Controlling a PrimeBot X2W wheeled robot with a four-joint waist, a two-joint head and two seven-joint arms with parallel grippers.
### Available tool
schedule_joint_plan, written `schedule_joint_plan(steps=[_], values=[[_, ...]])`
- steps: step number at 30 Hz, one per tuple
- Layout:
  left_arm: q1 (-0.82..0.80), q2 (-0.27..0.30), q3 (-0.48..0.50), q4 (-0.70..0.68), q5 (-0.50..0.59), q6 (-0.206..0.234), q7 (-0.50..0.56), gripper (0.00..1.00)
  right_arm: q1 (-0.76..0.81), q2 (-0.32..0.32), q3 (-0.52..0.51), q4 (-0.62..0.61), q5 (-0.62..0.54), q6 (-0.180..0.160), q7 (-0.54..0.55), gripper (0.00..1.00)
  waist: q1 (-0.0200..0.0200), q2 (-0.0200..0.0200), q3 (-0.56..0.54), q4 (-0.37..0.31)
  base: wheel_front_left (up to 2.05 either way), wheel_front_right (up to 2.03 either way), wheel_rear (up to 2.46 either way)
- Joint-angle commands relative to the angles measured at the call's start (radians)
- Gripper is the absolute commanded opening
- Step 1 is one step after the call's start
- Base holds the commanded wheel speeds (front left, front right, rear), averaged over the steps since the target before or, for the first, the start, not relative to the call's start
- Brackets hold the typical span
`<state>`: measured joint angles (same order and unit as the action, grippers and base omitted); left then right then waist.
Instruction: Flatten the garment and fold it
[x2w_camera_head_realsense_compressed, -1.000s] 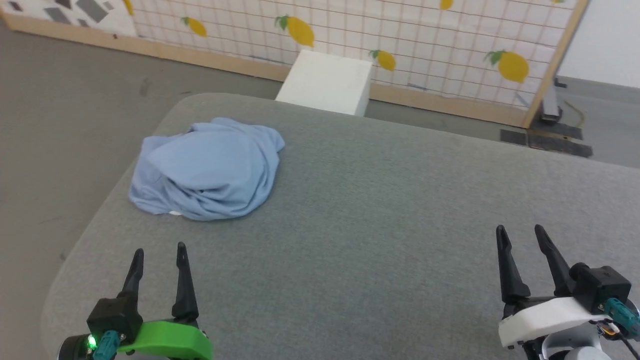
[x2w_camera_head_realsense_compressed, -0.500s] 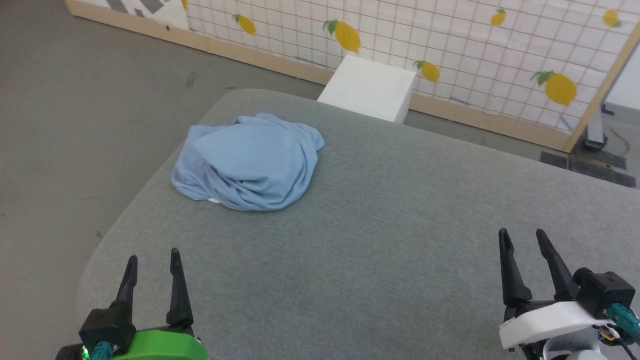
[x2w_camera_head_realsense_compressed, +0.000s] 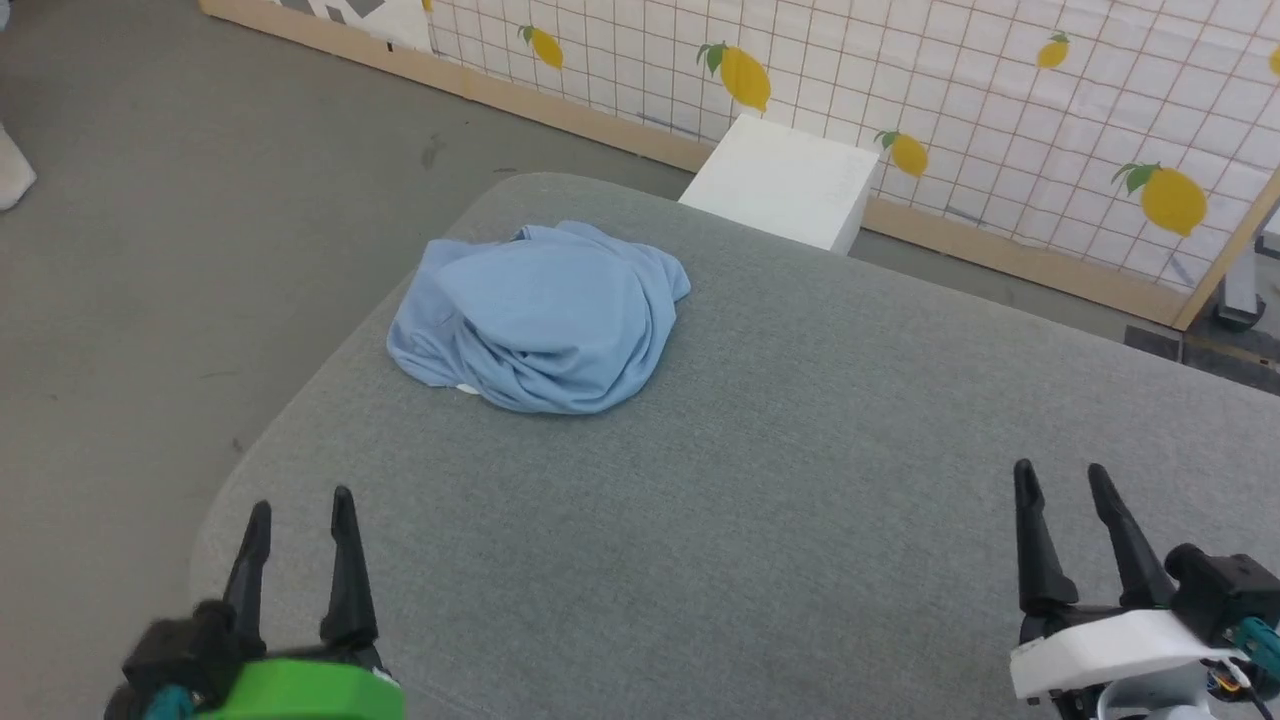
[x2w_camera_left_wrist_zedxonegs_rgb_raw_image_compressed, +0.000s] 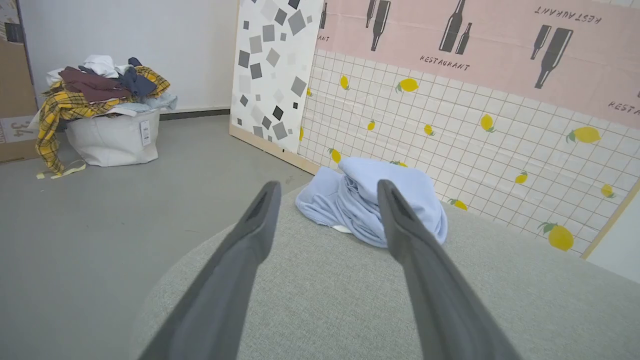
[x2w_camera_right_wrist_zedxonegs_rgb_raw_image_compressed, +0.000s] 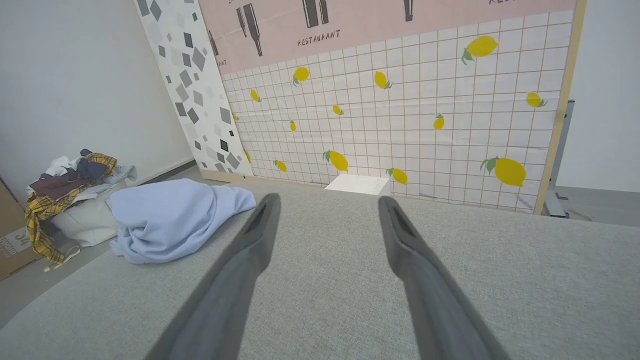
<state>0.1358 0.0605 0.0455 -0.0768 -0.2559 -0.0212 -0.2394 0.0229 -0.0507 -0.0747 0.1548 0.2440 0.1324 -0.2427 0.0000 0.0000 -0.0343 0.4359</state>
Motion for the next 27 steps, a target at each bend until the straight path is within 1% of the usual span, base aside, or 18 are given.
schedule_joint_plan(steps=[1, 4, 6, 8, 10, 13, 15, 16, 18, 20, 22, 25, 27], values=[[-0.04, 0.02, 0.002, -0.013, -0.02, -0.015, 0.01, 1.0, 0.017, 0.0, -0.009, 0.006, 0.012, -0.002, -0.012, 1.0, 0.0, 0.0, 0.003, 0.007, 0.0, 0.0, 0.0], [-0.123, 0.052, 0.013, -0.06, -0.058, -0.027, 0.086, 1.0, 0.026, 0.001, -0.026, 0.006, 0.015, -0.002, -0.018, 1.0, 0.0, 0.0, 0.011, 0.018, 0.0, 0.0, 0.0], [-0.197, 0.082, 0.016, -0.095, -0.078, -0.034, 0.165, 1.0, 0.031, 0.001, -0.04, 0.002, 0.01, -0.002, -0.019, 1.0, 0.0, 0.0, 0.021, 0.021, 0.0, 0.0, 0.0], [-0.283, 0.107, 0.012, -0.112, -0.11, -0.039, 0.266, 1.0, 0.037, 0.001, -0.055, -0.003, 0.002, -0.002, -0.019, 1.0, 0.0, 0.0, 0.033, 0.025, 0.0, 0.0, 0.0], [-0.373, 0.142, -0.006, -0.121, -0.114, -0.044, 0.367, 1.0, 0.038, 0.001, -0.066, -0.008, -0.006, -0.002, -0.019, 1.0, 0.0, 0.0, 0.05, 0.024, 0.0, 0.0, 0.0], [-0.518, 0.151, -0.022, -0.111, -0.156, -0.042, 0.482, 1.0, 0.034, 0.001, -0.075, -0.017, -0.023, -0.002, -0.019, 1.0, 0.0, 0.0, 0.086, 0.016, 0.0, 0.0, 0.0], [-0.604, 0.164, -0.039, -0.075, -0.179, -0.049, 0.555, 1.0, 0.027, 0.001, -0.079, -0.023, -0.036, -0.002, -0.019, 1.0, 0.0, 0.0, 0.112, 0.006, 0.0, 0.0, 0.0], [-0.651, 0.159, -0.041, -0.045, -0.202, -0.047, 0.59, 1.0, 0.023, 0.001, -0.082, -0.027, -0.044, -0.002, -0.019, 1.0, 0.0, 0.0, 0.125, 0.003, 0.0, 0.0, 0.0], [-0.728, 0.144, -0.034, 0.029, -0.255, -0.035, 0.653, 1.0, 0.016, 0.001, -0.086, -0.033, -0.057, -0.002, -0.019, 1.0, 0.0, 0.0, 0.152, -0.005, 0.0, 0.0, 0.0], [-0.788, 0.148, -0.027, 0.106, -0.28, -0.024, 0.703, 1.0, 0.005, 0.001, -0.081, -0.036, -0.068, -0.002, -0.019, 1.0, 0.0, 0.0, 0.176, -0.021, 0.0, 0.0, 0.0], [-0.83, 0.168, -0.037, 0.175, -0.285, -0.03, 0.751, 1.0, -0.005, 0.001, -0.077, -0.042, -0.078, -0.002, -0.019, 1.0, 0.0, 0.0, 0.198, -0.039, 0.0, 0.0, 0.0], [-0.867, 0.209, -0.064, 0.257, -0.26, -0.036, 0.81, 1.0, -0.017, 0.001, -0.082, -0.052, -0.094, -0.002, -0.019, 1.0, 0.0, 0.0, 0.232, -0.064, 0.0, 0.0, 0.0], [-0.882, 0.233, -0.07, 0.308, -0.245, -0.032, 0.837, 1.0, -0.028, 0.001, -0.087, -0.064, -0.109, -0.002, -0.019, 1.0, 0.0, 0.0, 0.257, -0.085, 0.0, 0.0, 0.0]])
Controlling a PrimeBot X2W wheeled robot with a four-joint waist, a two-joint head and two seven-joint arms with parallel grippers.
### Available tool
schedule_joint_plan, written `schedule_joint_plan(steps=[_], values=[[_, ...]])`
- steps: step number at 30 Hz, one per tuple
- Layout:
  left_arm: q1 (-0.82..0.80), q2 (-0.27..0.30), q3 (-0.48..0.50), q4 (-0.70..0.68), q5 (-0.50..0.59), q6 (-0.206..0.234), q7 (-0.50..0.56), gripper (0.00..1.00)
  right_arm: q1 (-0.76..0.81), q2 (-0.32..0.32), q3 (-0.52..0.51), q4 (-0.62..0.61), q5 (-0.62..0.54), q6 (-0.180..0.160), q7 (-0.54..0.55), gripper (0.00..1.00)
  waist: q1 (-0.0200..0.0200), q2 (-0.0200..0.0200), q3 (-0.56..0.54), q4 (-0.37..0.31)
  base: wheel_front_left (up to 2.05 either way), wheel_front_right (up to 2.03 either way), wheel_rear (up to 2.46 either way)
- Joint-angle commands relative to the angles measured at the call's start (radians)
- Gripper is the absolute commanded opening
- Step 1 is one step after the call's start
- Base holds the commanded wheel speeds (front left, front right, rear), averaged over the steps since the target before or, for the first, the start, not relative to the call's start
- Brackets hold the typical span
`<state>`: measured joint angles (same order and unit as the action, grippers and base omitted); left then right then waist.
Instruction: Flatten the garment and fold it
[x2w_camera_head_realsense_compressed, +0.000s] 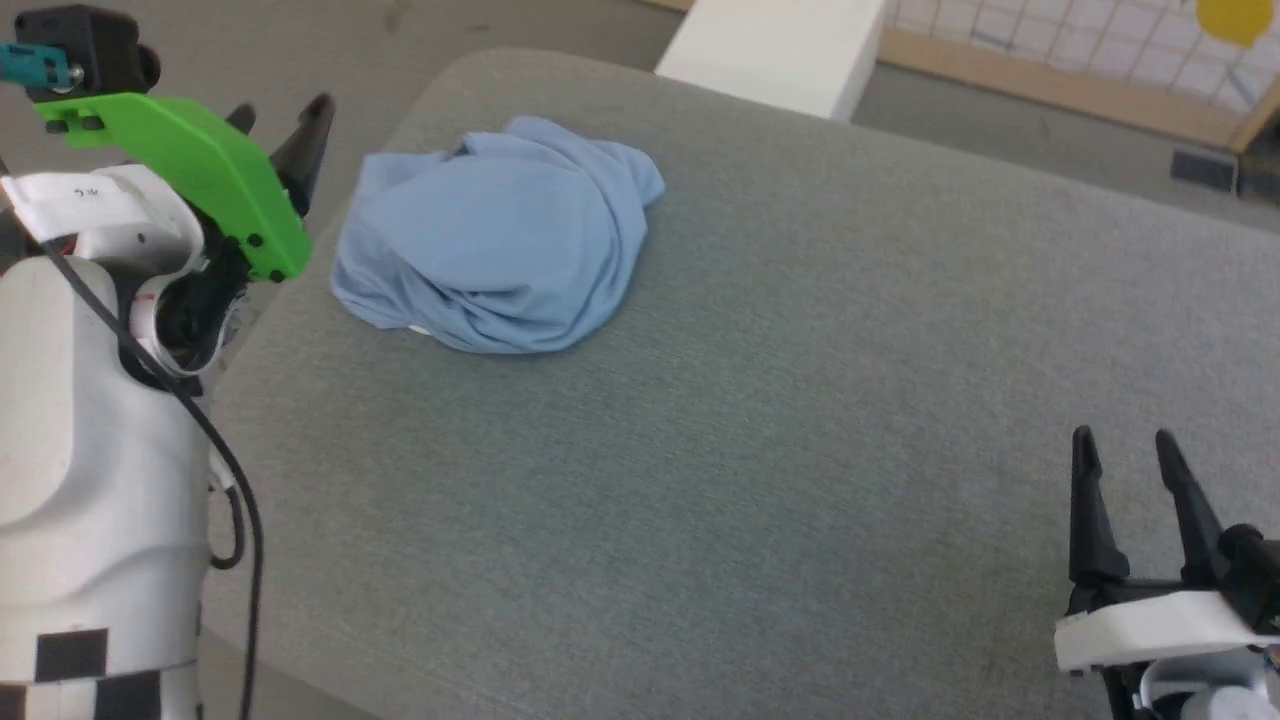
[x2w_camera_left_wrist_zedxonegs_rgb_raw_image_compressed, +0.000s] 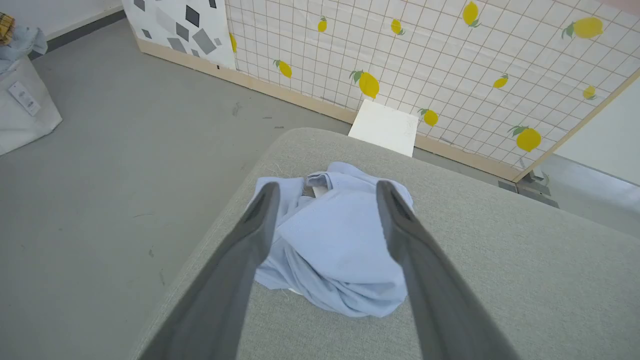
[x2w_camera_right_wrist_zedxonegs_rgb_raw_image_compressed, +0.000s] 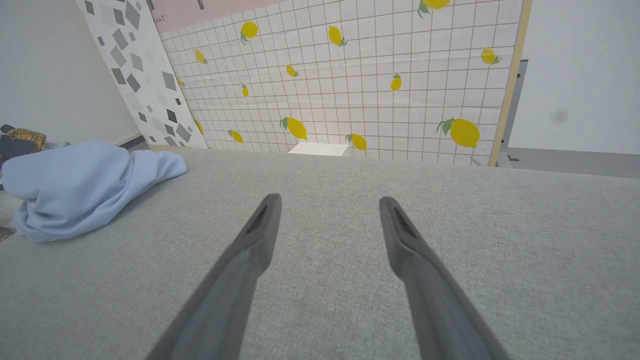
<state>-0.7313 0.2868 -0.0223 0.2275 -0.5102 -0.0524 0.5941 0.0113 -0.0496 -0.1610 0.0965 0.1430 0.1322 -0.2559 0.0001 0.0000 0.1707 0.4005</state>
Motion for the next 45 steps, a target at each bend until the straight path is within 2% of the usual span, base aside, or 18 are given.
schedule_joint_plan(steps=[1, 5, 10, 12, 25, 28, 29, 36, 39, 45], values=[[-0.021, 0.015, -0.006, 0.032, 0.012, 0.0, 0.018, 1.0, -0.023, -0.001, -0.005, -0.017, -0.018, -0.002, -0.006, 1.0, -0.0001, 0.0, 0.067, -0.06, 0.0, 0.0, 0.0], [-0.031, 0.035, -0.016, 0.122, -0.002, -0.006, 0.083, 1.0, -0.049, -0.001, -0.023, -0.074, -0.052, -0.002, -0.006, 1.0, -0.0001, 0.0, 0.132, -0.108, 0.0, 0.0, 0.0], [-0.041, 0.016, 0.032, 0.2, -0.055, 0.063, 0.147, 1.0, -0.068, -0.001, -0.034, -0.117, -0.082, -0.002, -0.006, 1.0, -0.0001, 0.0, 0.207, -0.158, 0.0, 0.0, 0.0], [-0.043, 0.008, 0.035, 0.213, -0.064, 0.075, 0.162, 1.0, -0.071, -0.001, -0.04, -0.128, -0.088, -0.002, -0.006, 1.0, -0.0001, 0.0, 0.231, -0.17, 0.0, 0.0, 0.0], [-0.06, -0.009, 0.046, 0.318, -0.05, 0.133, 0.089, 1.0, -0.096, -0.001, -0.051, -0.182, -0.094, -0.002, -0.006, 1.0, -0.0001, 0.0, 0.34, -0.226, 0.0, 0.0, 0.0], [-0.069, -0.009, 0.06, 0.337, -0.046, 0.142, 0.027, 1.0, -0.101, -0.001, -0.059, -0.187, -0.093, -0.002, -0.006, 1.0, -0.0001, 0.0, 0.345, -0.234, 0.0, 0.0, 0.0], [-0.072, -0.011, 0.065, 0.345, -0.047, 0.144, 0.005, 0.0, -0.102, -0.001, -0.061, -0.187, -0.092, -0.002, -0.006, 1.0, -0.0001, 0.0, 0.345, -0.236, 0.0, 0.0, 0.0], [-0.097, 0.002, 0.075, 0.415, -0.054, 0.112, -0.07, 0.0, -0.108, -0.001, -0.063, -0.171, -0.081, -0.002, -0.006, 1.0, -0.0001, 0.0, 0.301, -0.241, 0.0, 0.0, 0.0], [-0.116, 0.027, 0.06, 0.418, -0.05, 0.062, -0.095, 0.0, -0.105, -0.001, -0.049, -0.146, -0.055, -0.002, -0.006, 1.0, -0.0001, 0.0, 0.231, -0.235, 0.0, 0.0, 0.0], [-0.146, 0.048, 0.042, 0.368, -0.053, 0.003, -0.114, 0.0, -0.092, -0.001, -0.033, -0.108, -0.013, -0.002, -0.006, 1.0, -0.0001, 0.0, 0.12, -0.23, 0.0, 0.0, 0.0]])
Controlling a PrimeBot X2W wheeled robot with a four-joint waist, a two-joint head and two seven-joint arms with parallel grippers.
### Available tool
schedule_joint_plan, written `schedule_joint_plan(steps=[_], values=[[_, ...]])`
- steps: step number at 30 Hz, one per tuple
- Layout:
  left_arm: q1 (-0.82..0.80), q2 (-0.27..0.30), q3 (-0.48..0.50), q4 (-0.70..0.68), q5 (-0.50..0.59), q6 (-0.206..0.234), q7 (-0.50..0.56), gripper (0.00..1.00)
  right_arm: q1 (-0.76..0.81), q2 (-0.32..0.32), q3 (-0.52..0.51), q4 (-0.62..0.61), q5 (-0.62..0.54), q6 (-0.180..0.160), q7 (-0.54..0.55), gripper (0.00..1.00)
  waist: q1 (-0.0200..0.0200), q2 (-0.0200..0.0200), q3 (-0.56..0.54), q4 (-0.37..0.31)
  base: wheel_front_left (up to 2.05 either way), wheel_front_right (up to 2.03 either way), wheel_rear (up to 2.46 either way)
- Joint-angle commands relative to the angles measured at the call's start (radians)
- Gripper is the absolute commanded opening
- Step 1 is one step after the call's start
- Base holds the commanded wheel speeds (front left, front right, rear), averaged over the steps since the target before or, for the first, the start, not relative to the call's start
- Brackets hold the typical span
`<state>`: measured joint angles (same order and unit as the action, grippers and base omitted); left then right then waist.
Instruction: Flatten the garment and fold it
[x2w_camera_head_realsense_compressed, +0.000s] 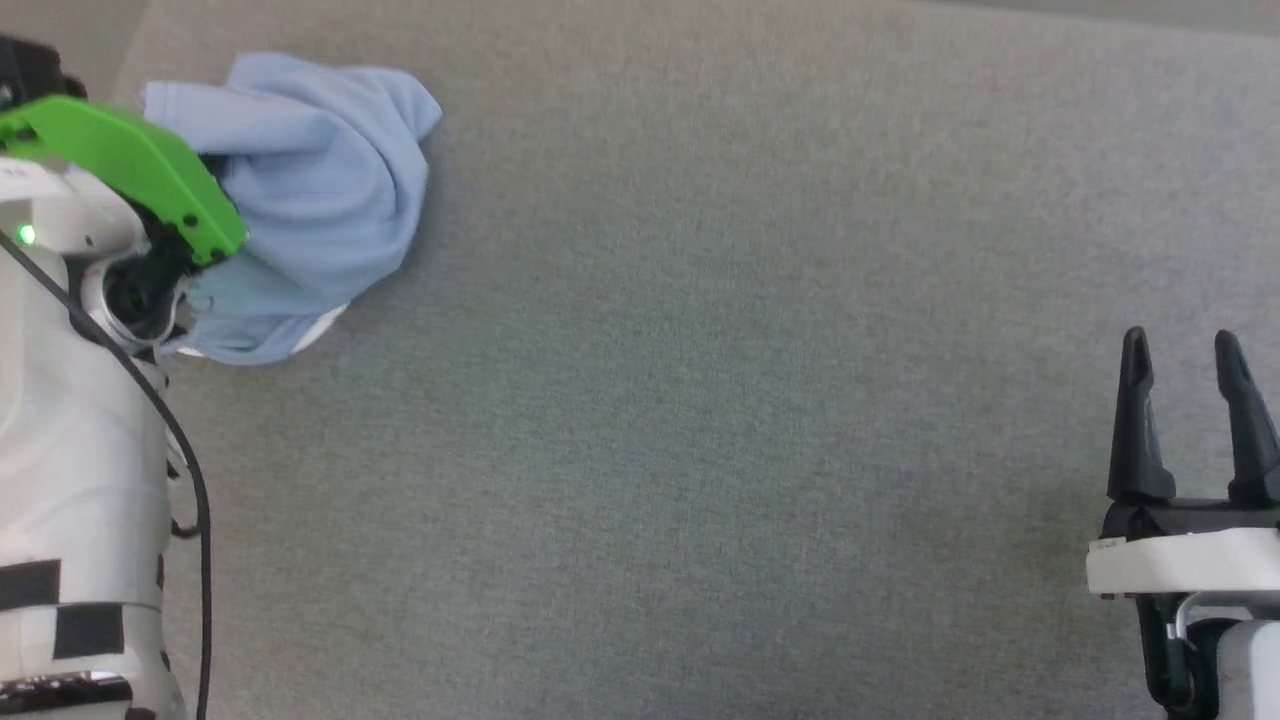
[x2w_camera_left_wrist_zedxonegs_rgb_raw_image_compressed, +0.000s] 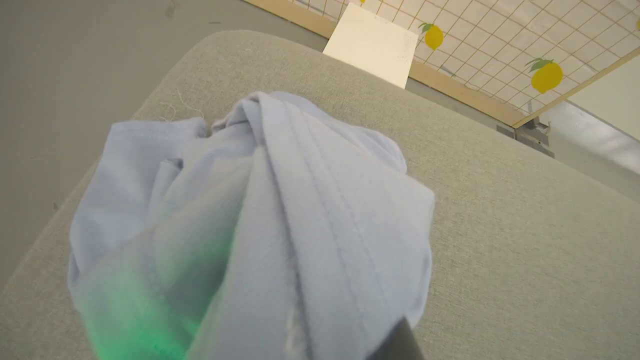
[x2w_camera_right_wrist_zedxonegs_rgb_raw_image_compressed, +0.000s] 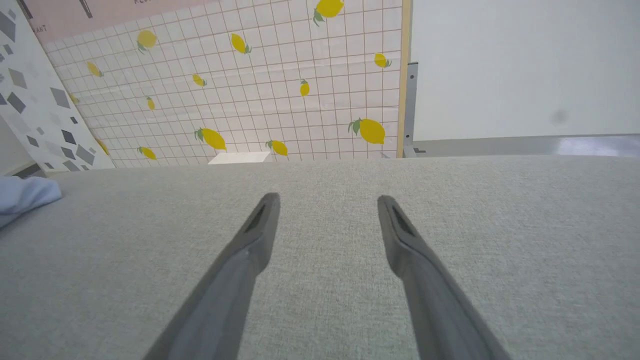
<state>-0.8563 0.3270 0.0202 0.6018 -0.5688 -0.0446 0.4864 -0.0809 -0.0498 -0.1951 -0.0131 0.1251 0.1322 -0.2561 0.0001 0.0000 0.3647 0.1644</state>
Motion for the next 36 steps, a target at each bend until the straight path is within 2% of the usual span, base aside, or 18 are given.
schedule_joint_plan(steps=[1, 5, 9, 18, 24, 27, 32, 36], values=[[-0.027, 0.009, -0.005, -0.019, 0.004, -0.012, -0.006, 0.0, 0.003, 0.0, 0.002, 0.008, 0.013, -0.002, -0.006, 1.0, -0.0001, 0.0, -0.092, 0.006, 0.0, 0.0, 0.0], [-0.059, 0.008, -0.032, -0.092, 0.007, -0.036, -0.01, 0.0, 0.026, 0.0, 0.006, 0.037, 0.05, -0.002, -0.006, 1.0, -0.0001, 0.0, -0.18, 0.005, 0.0, 0.0, 0.0], [-0.097, -0.017, -0.052, -0.162, -0.005, -0.043, -0.003, 0.0, 0.055, 0.0, 0.013, 0.059, 0.08, -0.002, -0.006, 1.0, -0.0001, 0.0, -0.253, -0.003, 0.0, 0.0, 0.0], [-0.239, -0.14, -0.082, -0.289, -0.046, 0.002, 0.012, 0.0, 0.099, 0.0, 0.022, 0.083, 0.116, -0.002, -0.006, 1.0, -0.0001, 0.0, -0.343, -0.039, 0.0, 0.0, 0.0], [-0.31, -0.227, -0.122, -0.298, -0.068, 0.025, 0.004, 0.0, 0.116, 0.0, 0.024, 0.091, 0.124, -0.002, -0.006, 1.0, -0.0001, 0.0, -0.374, -0.071, 0.0, 0.0, 0.0], [-0.319, -0.257, -0.159, -0.296, -0.094, 0.027, -0.008, 0.0, 0.117, 0.0, 0.029, 0.093, 0.125, -0.002, -0.006, 1.0, -0.0001, 0.0, -0.382, -0.094, 0.0, 0.0, 0.0], [-0.288, -0.274, -0.261, -0.307, -0.119, 0.019, -0.047, 0.0, 0.112, 0.0, 0.037, 0.091, 0.124, -0.002, -0.006, 1.0, -0.0001, 0.0, -0.381, -0.142, 0.0, 0.0, 0.0], [-0.23, -0.276, -0.369, -0.346, -0.215, 0.052, -0.109, 0.0, 0.111, 0.0, 0.036, 0.089, 0.118, -0.002, -0.006, 1.0, -0.0001, 0.0, -0.368, -0.178, 0.0, 0.0, 0.0]])
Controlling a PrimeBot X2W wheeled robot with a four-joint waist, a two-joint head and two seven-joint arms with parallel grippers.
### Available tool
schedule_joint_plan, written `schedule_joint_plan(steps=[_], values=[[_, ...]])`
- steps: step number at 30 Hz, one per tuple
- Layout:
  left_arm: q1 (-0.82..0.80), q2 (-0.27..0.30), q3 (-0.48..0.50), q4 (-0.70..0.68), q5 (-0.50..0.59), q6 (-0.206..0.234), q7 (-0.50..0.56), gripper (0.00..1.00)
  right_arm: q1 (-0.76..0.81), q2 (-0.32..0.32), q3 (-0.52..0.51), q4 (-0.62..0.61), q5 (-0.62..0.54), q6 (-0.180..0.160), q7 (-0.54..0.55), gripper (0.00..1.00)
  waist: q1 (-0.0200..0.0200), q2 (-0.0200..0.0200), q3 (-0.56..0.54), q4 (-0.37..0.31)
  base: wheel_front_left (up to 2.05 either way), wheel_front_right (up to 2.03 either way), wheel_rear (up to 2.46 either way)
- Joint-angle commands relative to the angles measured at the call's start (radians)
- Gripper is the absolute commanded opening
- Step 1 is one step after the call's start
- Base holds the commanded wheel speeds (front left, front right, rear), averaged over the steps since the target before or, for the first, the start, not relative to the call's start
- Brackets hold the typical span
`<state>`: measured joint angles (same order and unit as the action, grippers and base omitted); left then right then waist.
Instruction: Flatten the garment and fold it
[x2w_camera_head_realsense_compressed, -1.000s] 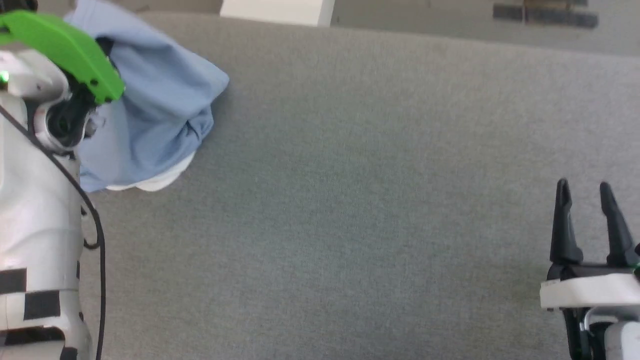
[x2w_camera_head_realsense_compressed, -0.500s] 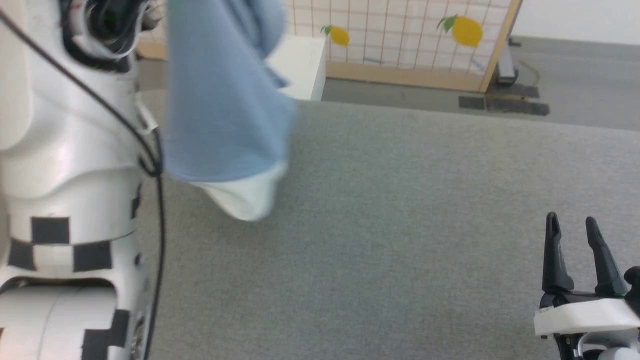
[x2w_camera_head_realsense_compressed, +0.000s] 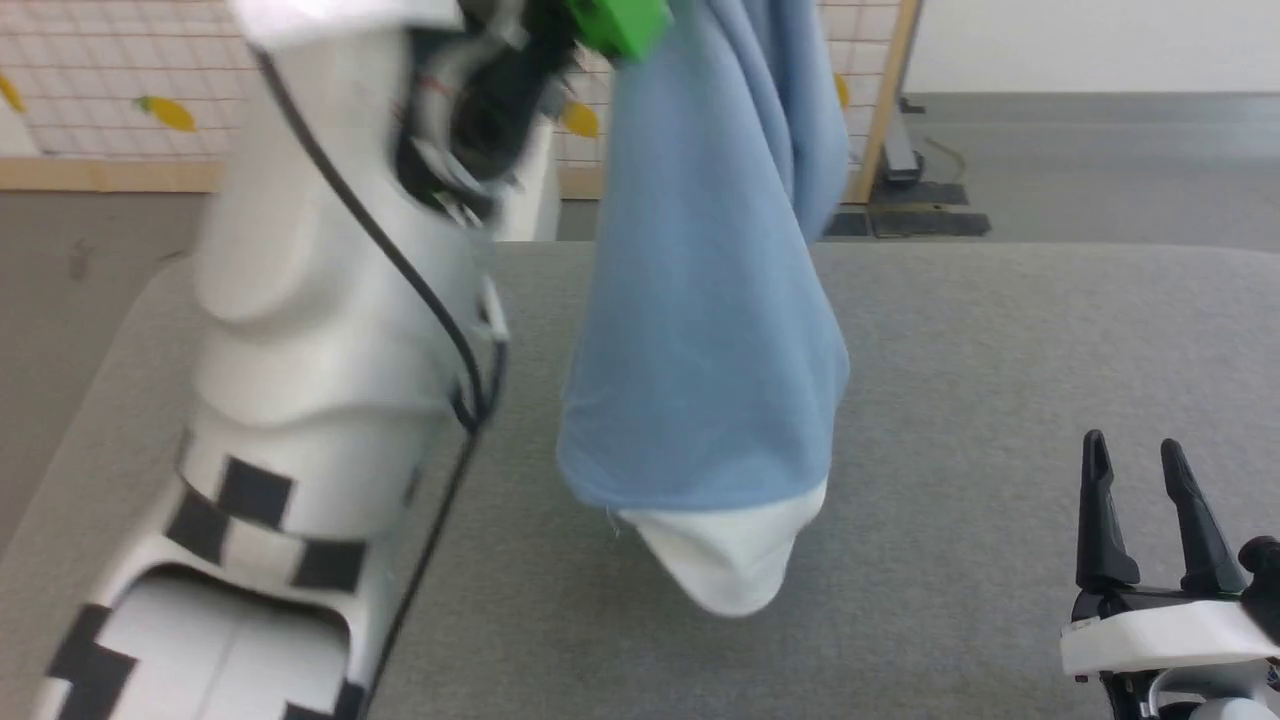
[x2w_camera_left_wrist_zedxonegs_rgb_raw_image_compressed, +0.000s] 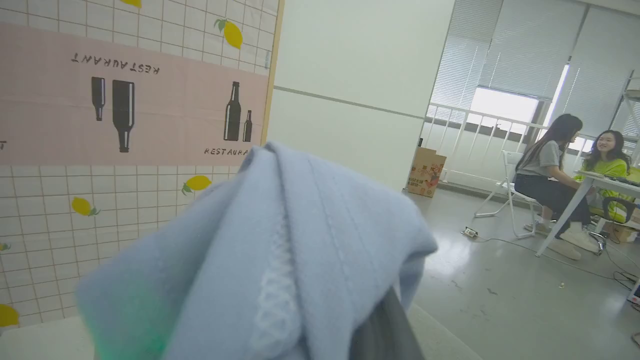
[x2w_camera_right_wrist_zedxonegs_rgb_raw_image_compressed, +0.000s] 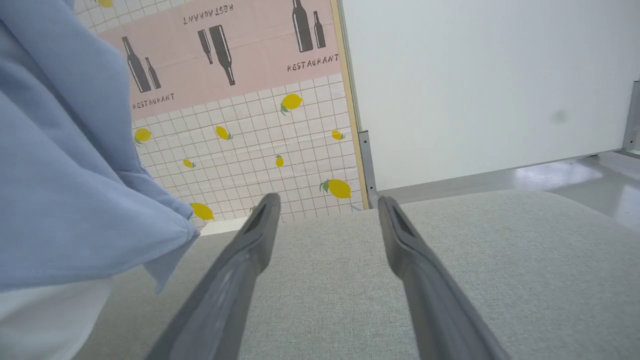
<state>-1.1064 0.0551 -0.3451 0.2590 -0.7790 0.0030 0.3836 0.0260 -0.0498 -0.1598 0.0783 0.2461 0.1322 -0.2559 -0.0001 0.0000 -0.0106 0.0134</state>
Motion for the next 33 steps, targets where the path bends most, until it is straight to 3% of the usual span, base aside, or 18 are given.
schedule_joint_plan(steps=[1, 8, 13, 17, 23, 27, 30, 31, 33], values=[[0.04, -0.004, -0.042, -0.016, -0.024, 0.014, -0.026, 0.0, 0.004, 0.0, 0.0, -0.003, -0.004, -0.002, -0.006, 1.0, 0.0001, 0.0, 0.012, -0.036, 0.0, 0.0, 0.0], [0.188, -0.005, -0.228, -0.031, -0.102, 0.094, -0.182, 0.0, -0.001, 0.0, -0.008, -0.004, -0.004, -0.002, -0.006, 1.0, 0.0001, 0.0, 0.029, -0.076, 0.0, 0.0, 0.0], [0.308, -0.005, -0.314, 0.097, -0.09, 0.136, -0.298, 0.0, -0.01, 0.0, 0.005, -0.002, 0.002, -0.002, -0.006, 1.0, 0.0001, 0.0, 0.048, -0.102, 0.0, 0.0, 0.0], [0.36, -0.005, -0.385, 0.252, -0.044, 0.141, -0.342, 0.0, -0.021, 0.0, 0.013, -0.003, 0.001, -0.002, -0.006, 1.0, 0.0001, 0.0, 0.08, -0.119, 0.0, 0.0, 0.0], [0.385, -0.005, -0.418, 0.483, -0.083, 0.168, -0.278, 0.0, -0.063, 0.0, 0.028, -0.004, -0.001, -0.002, -0.006, 1.0, 0.0001, 0.0, 0.148, -0.149, 0.0, 0.0, 0.0], [0.384, -0.005, -0.451, 0.553, -0.129, 0.159, -0.206, 0.01, -0.08, 0.0, 0.02, -0.002, -0.003, -0.002, -0.006, 1.0, 0.0001, 0.0, 0.168, -0.148, 0.0, 0.0, 0.0], [0.375, -0.005, -0.476, 0.557, -0.163, 0.147, -0.18, 0.6, -0.08, 0.0, 0.008, 0.004, -0.008, -0.002, -0.006, 1.0, 0.0001, 0.0, 0.163, -0.133, 0.0, 0.0, 0.0], [0.37, -0.005, -0.48, 0.551, -0.173, 0.141, -0.182, 1.0, -0.079, 0.0, 0.007, 0.006, -0.009, -0.002, -0.006, 1.0, 0.0001, 0.0, 0.159, -0.128, 0.0, 0.0, 0.0], [0.355, -0.005, -0.485, 0.537, -0.188, 0.135, -0.201, 1.0, -0.075, 0.0, 0.003, 0.008, -0.01, -0.002, -0.006, 1.0, 0.0001, 0.0, 0.147, -0.113, 0.0, 0.0, 0.0]])
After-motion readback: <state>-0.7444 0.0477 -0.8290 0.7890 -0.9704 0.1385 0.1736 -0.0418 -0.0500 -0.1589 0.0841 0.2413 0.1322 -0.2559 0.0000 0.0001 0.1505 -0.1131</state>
